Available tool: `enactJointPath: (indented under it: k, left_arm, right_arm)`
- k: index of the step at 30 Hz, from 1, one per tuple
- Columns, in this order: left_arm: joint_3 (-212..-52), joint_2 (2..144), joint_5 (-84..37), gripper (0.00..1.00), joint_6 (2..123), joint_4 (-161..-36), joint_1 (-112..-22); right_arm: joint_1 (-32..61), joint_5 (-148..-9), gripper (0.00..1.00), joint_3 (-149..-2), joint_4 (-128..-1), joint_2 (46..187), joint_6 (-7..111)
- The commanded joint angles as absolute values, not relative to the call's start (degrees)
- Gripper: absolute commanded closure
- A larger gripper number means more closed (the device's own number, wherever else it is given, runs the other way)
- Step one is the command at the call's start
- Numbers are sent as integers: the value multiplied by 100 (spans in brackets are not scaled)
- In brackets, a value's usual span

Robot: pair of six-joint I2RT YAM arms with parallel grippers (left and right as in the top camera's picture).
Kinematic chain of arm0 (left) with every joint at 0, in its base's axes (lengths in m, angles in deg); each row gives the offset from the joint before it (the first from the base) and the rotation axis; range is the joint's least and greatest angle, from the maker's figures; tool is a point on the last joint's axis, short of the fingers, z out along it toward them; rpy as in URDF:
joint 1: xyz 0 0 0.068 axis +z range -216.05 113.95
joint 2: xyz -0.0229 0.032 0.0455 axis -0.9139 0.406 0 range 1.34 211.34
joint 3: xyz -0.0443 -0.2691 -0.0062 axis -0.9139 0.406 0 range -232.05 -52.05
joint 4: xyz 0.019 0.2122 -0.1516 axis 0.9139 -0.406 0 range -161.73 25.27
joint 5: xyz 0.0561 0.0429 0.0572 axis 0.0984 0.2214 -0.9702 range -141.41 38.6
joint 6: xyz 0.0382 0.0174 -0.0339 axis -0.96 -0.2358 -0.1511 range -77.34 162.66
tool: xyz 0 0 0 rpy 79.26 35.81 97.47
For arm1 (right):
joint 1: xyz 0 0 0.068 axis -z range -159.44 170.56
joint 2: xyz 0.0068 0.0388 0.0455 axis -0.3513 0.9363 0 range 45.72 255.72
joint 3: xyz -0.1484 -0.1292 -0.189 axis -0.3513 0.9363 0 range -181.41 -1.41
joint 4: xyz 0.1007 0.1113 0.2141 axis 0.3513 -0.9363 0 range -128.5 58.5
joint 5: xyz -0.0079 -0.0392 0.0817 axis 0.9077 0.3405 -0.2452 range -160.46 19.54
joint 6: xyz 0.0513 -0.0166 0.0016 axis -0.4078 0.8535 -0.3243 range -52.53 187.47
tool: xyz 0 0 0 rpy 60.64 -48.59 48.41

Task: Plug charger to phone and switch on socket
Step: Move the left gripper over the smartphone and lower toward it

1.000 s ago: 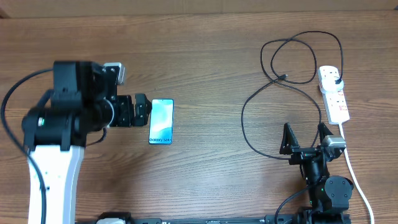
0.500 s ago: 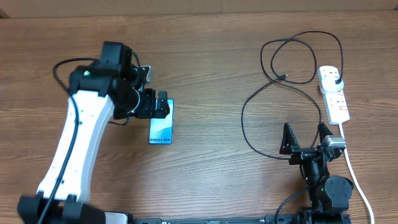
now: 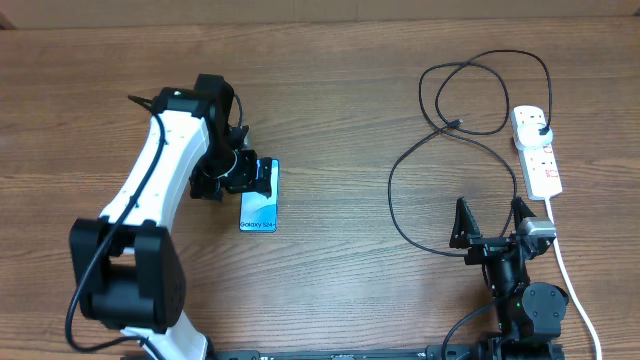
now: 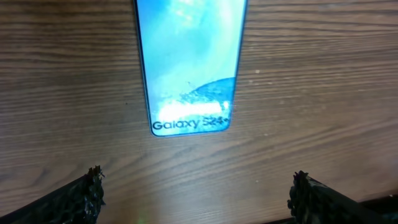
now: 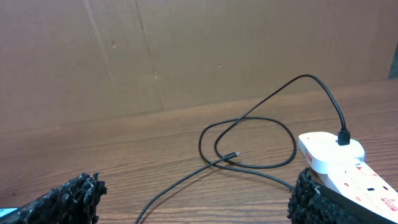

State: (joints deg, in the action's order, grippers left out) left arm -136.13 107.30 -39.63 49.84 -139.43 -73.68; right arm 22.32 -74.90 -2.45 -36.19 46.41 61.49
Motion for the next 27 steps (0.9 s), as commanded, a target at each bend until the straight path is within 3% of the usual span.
enactJointPath:
  k: [1,27]
  left_arm:
    - [-13750,11038,-4108,0,5045,-13855,-7397]
    - [-13704,11263,-5201,1,5491,-12686,-8186]
  right_arm:
    - [2202,-7456,0,-188,-3601,4591,6130]
    - [2202,-7456,0,-188,-3601,4591,6130]
